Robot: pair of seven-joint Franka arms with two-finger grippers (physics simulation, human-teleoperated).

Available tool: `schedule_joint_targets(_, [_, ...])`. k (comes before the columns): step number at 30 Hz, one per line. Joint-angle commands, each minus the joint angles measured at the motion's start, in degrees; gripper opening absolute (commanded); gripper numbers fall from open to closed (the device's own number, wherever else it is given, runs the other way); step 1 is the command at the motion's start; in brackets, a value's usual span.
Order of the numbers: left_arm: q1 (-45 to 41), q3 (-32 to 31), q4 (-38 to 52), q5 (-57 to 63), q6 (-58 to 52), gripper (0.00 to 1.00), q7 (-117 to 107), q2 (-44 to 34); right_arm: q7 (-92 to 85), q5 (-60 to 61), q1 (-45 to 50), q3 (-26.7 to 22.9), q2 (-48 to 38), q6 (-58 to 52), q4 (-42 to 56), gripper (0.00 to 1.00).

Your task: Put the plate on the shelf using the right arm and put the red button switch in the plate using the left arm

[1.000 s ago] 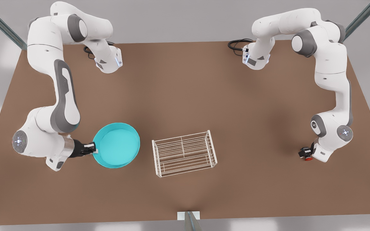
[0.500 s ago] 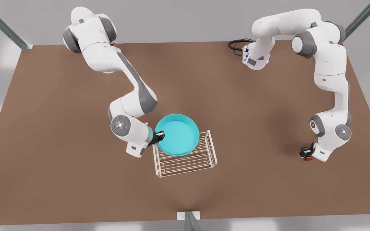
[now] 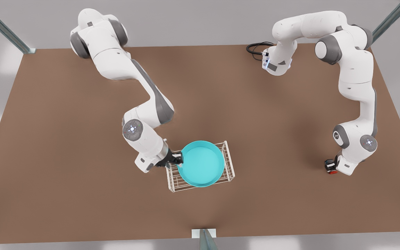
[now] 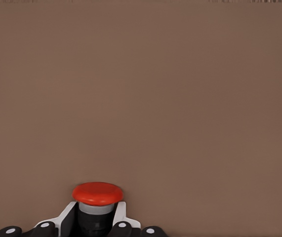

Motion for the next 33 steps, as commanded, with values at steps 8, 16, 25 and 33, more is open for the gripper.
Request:
schedule_joint_targets(8, [-0.44,-0.53,-0.02,-0.52,-5.31,0.47,-2.15,-5.03,-27.61,-11.63,-19.73,1.46,-24.17,-38.43,-9.49,1.0])
schedule_joint_targets(16, [-13.62,-1.49,1.48,-0.52,-22.45,0.47,-28.86,-14.44,-19.09,-19.63,-14.99,0.93,-23.2,-45.29,-3.52,1.0])
schedule_joint_targets(25, [-24.26,-5.1,12.29,-0.7,-37.14,0.47,-55.67,-16.02,-19.09,-14.88,-19.12,1.2,-22.94,-46.35,-2.2,1.0])
schedule_joint_targets(33, [-28.74,-14.06,19.85,-0.61,-25.37,0.47,-85.82,-13.3,-19.17,-14.88,-19.21,0.84,-23.03,-46.35,-2.2,1.0])
